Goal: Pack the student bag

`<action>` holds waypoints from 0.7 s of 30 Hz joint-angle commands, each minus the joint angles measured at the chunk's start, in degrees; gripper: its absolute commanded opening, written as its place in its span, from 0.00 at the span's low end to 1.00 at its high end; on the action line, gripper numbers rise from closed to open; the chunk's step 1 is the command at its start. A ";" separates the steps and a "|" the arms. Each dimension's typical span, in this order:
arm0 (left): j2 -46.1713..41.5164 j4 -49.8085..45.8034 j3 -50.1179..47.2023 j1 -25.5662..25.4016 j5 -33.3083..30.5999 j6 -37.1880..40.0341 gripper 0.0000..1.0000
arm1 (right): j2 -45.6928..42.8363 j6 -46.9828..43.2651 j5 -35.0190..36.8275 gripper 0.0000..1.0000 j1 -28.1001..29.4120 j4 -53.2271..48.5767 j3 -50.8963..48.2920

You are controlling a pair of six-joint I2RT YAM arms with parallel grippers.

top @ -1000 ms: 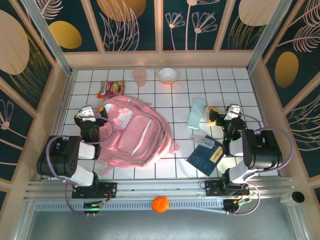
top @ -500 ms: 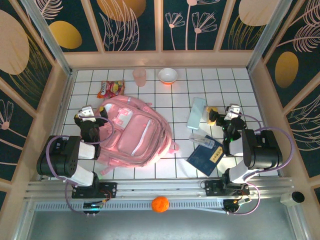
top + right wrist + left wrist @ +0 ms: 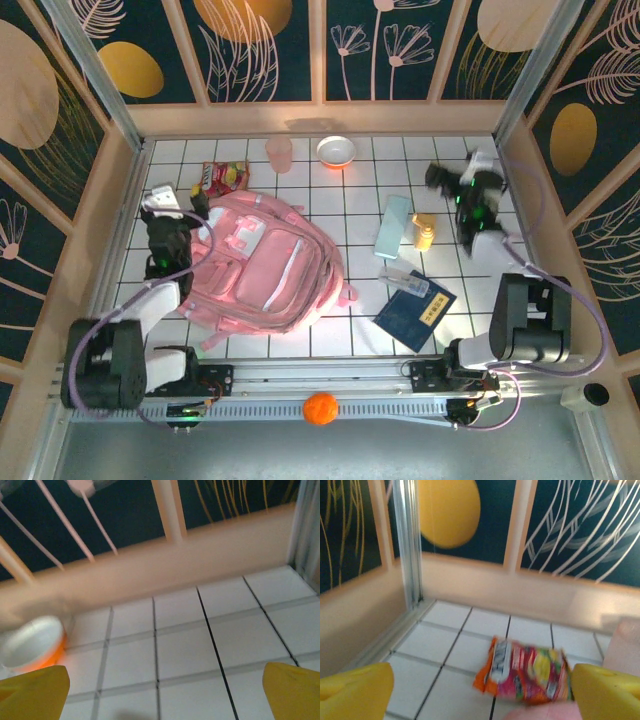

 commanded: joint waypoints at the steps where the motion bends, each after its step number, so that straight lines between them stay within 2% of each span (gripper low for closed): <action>1: -6.54 -24.59 7.58 0.40 -1.19 -8.84 0.85 | 1.28 6.55 -1.93 0.99 3.06 -33.05 14.96; 3: -9.35 -38.79 12.94 0.40 -1.77 -14.78 0.82 | 2.78 5.57 0.60 0.99 8.00 -38.59 20.32; 6: -11.10 -55.21 19.54 0.40 -1.61 -21.52 0.77 | 4.21 6.80 2.72 0.99 15.57 -40.41 23.26; 8: -11.75 -64.81 21.59 0.40 1.17 -25.81 0.74 | 5.87 9.12 1.43 0.99 21.14 -39.70 23.66; 10: -12.00 -70.29 21.33 0.40 5.35 -29.14 0.73 | 8.15 11.62 -0.16 0.99 25.51 -38.83 23.92; 12: -12.37 -72.58 19.05 0.40 8.71 -31.74 0.72 | 10.77 13.78 -1.16 0.99 29.46 -37.18 23.93; 15: -14.80 -70.22 12.15 0.42 13.54 -35.08 0.70 | 15.29 14.64 -2.08 0.99 34.07 -33.95 23.77; 21: -20.51 -64.86 1.27 0.43 18.96 -42.22 0.65 | 24.48 15.60 -0.71 0.83 39.88 -30.17 24.82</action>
